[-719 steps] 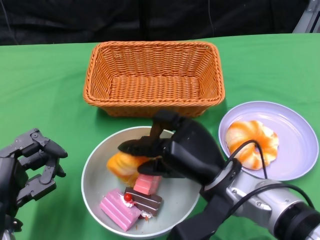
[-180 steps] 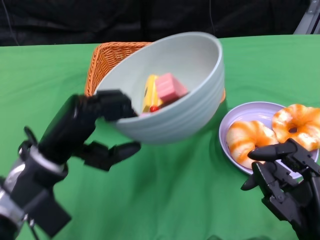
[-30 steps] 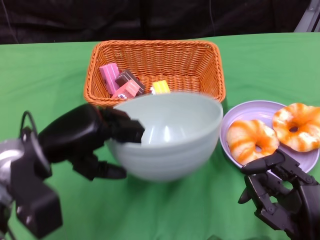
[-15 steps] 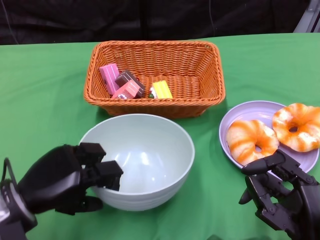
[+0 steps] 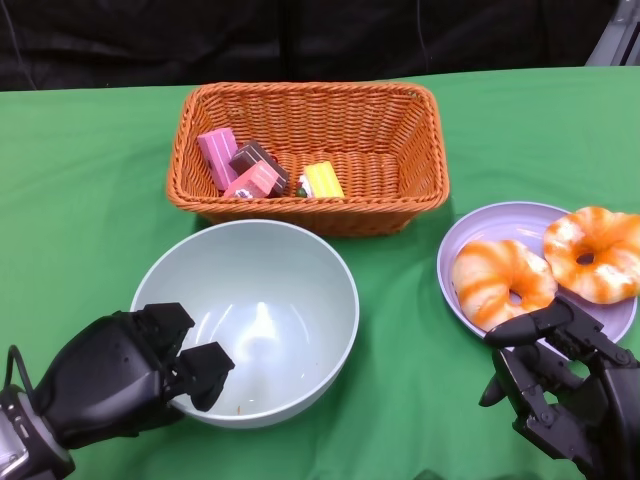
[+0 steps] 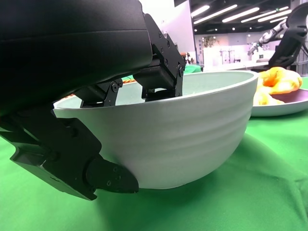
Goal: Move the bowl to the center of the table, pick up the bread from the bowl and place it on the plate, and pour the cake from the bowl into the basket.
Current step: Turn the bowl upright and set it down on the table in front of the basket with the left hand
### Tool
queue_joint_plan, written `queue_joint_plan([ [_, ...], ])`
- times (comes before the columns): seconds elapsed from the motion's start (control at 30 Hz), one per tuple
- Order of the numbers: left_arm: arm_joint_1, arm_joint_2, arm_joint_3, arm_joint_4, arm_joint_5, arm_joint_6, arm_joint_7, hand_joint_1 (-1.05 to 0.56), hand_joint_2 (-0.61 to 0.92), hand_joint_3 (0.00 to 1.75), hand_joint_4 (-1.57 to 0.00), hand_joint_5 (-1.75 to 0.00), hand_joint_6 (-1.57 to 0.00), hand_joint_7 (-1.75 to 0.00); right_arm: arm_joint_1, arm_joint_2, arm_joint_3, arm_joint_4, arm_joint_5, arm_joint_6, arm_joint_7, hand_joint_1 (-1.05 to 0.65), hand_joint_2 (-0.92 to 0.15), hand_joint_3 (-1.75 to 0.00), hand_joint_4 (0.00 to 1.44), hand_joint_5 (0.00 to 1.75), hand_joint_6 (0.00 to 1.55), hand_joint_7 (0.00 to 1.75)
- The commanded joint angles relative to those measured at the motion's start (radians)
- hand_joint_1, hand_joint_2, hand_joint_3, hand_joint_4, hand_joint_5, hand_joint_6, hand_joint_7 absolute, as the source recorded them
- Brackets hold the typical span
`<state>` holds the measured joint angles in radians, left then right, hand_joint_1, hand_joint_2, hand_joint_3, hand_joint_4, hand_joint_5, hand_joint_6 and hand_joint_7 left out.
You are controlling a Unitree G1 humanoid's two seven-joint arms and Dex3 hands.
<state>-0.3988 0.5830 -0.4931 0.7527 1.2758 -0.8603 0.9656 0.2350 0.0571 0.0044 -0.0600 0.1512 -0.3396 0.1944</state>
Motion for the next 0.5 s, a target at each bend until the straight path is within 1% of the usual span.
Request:
queue_joint_plan([
  [0.03, -0.006, 0.021, -0.018, -0.008, -0.049, 0.060, -0.055, -0.06, 0.74, 0.24, -0.70, -1.75, -0.55, -1.71, 0.008, -0.007, -0.004, -0.022, 0.005, 0.013, -0.012, -0.19, -0.82, -0.53, 0.65, 1.62, 0.61, 1.32],
  [0.07, 0.000, 0.022, -0.021, -0.022, -0.063, 0.079, -0.087, -0.08, 0.77, 0.17, -0.69, -1.75, -0.55, -1.69, 0.009, -0.006, -0.003, -0.025, 0.005, 0.017, -0.014, -0.19, -0.82, -0.53, 0.65, 1.62, 0.61, 1.32],
  [0.13, 0.018, 0.032, -0.021, -0.061, -0.101, 0.098, -0.159, -0.13, 0.82, 0.09, -0.65, -1.75, -0.58, -1.56, 0.008, -0.007, -0.002, -0.024, 0.003, 0.015, -0.015, -0.18, -0.82, -0.53, 0.65, 1.62, 0.62, 1.32],
  [0.17, 0.029, 0.038, -0.019, -0.084, -0.122, 0.107, -0.199, -0.15, 0.85, 0.05, -0.64, -1.74, -0.64, -1.39, 0.007, -0.008, -0.002, -0.023, -0.001, 0.013, -0.016, -0.18, -0.82, -0.53, 0.65, 1.63, 0.62, 1.32],
  [0.2, 0.038, 0.043, -0.017, -0.102, -0.140, 0.115, -0.228, -0.18, 0.86, 0.03, -0.67, -1.64, -0.74, -1.06, 0.007, -0.009, -0.002, -0.022, -0.004, 0.011, -0.016, -0.18, -0.82, -0.53, 0.65, 1.63, 0.62, 1.32],
  [0.23, 0.044, 0.046, -0.017, -0.117, -0.153, 0.122, -0.249, -0.20, 0.88, 0.01, -0.69, -1.57, -0.91, -0.66, 0.007, -0.010, -0.002, -0.022, -0.005, 0.010, -0.017, -0.18, -0.82, -0.53, 0.65, 1.63, 0.62, 1.32],
  [0.27, 0.055, 0.056, -0.014, -0.144, -0.161, 0.139, -0.283, -0.20, 0.88, 0.01, -0.70, -1.55, -1.00, -0.47, 0.006, -0.010, -0.001, -0.021, -0.001, 0.011, -0.014, -0.18, -0.82, -0.53, 0.65, 1.63, 0.62, 1.32],
  [0.3, 0.062, 0.063, -0.014, -0.166, -0.167, 0.152, -0.308, -0.23, 0.90, 0.02, -0.73, -1.27, -0.99, -0.29, 0.006, -0.010, -0.001, -0.021, 0.002, 0.012, -0.012, -0.18, -0.82, -0.54, 0.65, 1.63, 0.61, 1.32],
  [0.33, 0.069, 0.069, -0.013, -0.183, -0.173, 0.163, -0.328, -0.25, 0.91, 0.02, -0.80, -1.00, -1.00, -0.15, 0.006, -0.011, -0.001, -0.021, 0.004, 0.012, -0.011, -0.18, -0.82, -0.54, 0.65, 1.63, 0.61, 1.32],
  [0.37, 0.074, 0.073, -0.012, -0.197, -0.179, 0.171, -0.342, -0.26, 0.92, 0.03, -0.83, -0.91, -1.00, -0.10, 0.006, -0.011, -0.001, -0.021, 0.005, 0.013, -0.010, -0.18, -0.82, -0.54, 0.64, 1.63, 0.61, 1.32],
  [0.4, 0.078, 0.074, -0.012, -0.205, -0.184, 0.176, -0.350, -0.26, 0.92, 0.03, -0.84, -0.86, -1.00, -0.07, 0.006, -0.011, -0.001, -0.021, 0.005, 0.013, -0.010, -0.18, -0.82, -0.54, 0.64, 1.63, 0.61, 1.32],
  [0.5, 0.085, 0.079, -0.013, -0.221, -0.195, 0.186, -0.365, -0.26, 0.92, 0.03, -0.86, -0.81, -1.01, -0.04, 0.006, -0.011, 0.000, -0.021, 0.005, 0.013, -0.010, -0.18, -0.82, -0.55, 0.64, 1.64, 0.60, 1.33],
])
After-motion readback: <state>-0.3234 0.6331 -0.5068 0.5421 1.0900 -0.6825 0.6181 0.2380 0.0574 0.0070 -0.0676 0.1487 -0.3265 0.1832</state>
